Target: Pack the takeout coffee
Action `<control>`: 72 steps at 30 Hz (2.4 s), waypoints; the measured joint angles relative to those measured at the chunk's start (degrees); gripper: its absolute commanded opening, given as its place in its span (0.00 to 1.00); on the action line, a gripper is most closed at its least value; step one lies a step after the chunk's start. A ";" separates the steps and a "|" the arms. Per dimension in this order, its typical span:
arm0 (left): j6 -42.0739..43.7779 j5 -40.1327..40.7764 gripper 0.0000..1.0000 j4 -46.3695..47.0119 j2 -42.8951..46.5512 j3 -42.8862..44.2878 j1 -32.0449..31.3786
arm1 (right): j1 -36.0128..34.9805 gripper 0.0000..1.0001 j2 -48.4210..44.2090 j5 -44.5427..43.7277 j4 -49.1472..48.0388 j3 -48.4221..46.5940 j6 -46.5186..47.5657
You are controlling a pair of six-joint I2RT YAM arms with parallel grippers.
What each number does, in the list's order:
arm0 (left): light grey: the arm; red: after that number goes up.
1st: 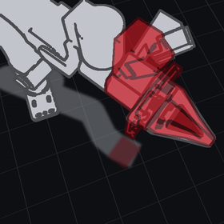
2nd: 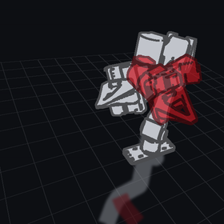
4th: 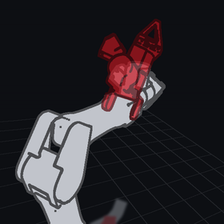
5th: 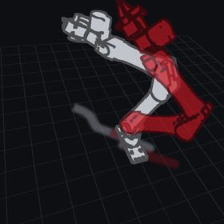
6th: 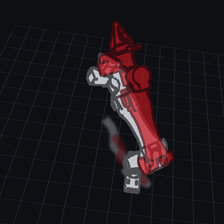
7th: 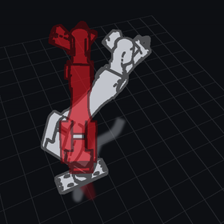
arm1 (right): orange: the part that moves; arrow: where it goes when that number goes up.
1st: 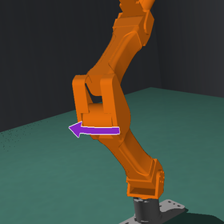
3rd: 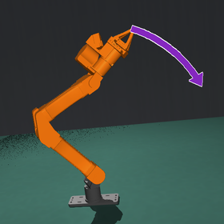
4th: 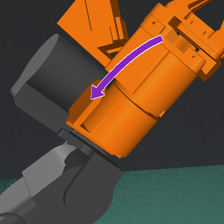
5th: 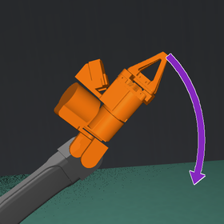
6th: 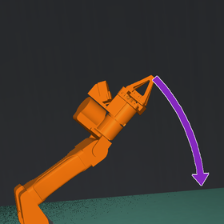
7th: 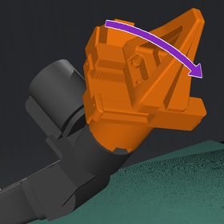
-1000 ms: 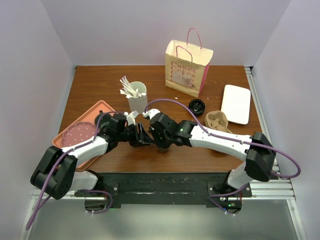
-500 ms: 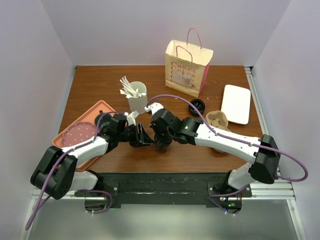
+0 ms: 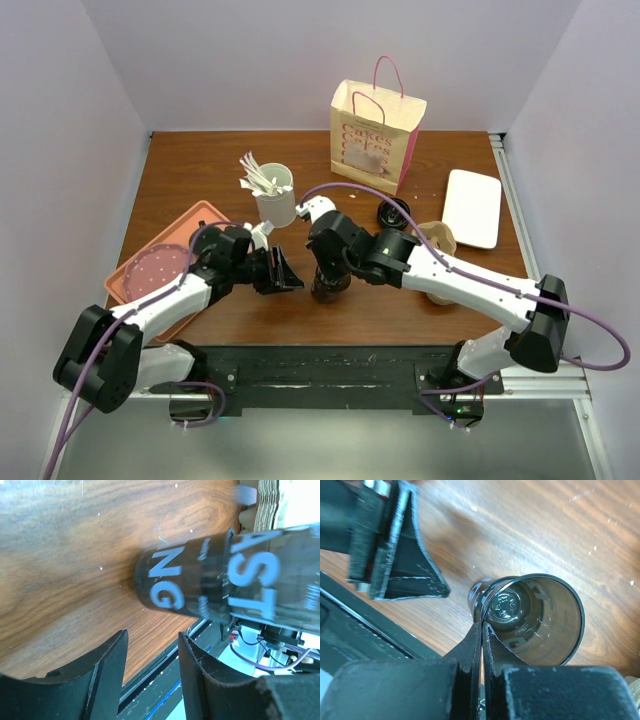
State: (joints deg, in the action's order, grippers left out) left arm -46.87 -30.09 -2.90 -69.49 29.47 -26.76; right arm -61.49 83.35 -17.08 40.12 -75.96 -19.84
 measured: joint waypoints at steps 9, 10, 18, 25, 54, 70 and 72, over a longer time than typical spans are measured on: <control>1.05 2.19 0.50 -3.65 1.73 2.05 0.00 | 0.00 0.00 -1.68 -0.33 0.76 -3.13 -0.02; 1.09 2.38 0.50 -4.07 1.95 2.23 0.00 | 0.00 0.00 -1.68 -0.63 1.16 -3.74 0.00; 2.47 4.07 0.53 -7.26 3.89 3.52 0.00 | 0.15 0.00 -1.60 -6.36 3.04 -9.86 1.90; 5.46 7.39 0.56 -10.91 4.15 10.51 -2.08 | 5.31 0.00 0.74 -8.85 1.99 -8.13 4.50; 5.42 23.21 0.00 -22.56 -4.85 17.75 -10.86 | 11.13 0.00 1.16 -4.44 -4.90 5.40 1.20; 8.15 38.69 0.00 -47.89 6.82 18.10 2.82 | 4.79 0.00 16.74 -7.56 -3.65 -4.15 -7.08; 8.37 40.00 0.00 -49.55 7.15 18.10 3.17 | 4.13 0.00 18.01 -8.52 -2.86 -5.79 -8.39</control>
State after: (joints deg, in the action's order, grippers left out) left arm -38.50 9.91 -52.45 -62.35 47.57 -23.59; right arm -57.36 101.36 -25.61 37.26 -81.76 -28.23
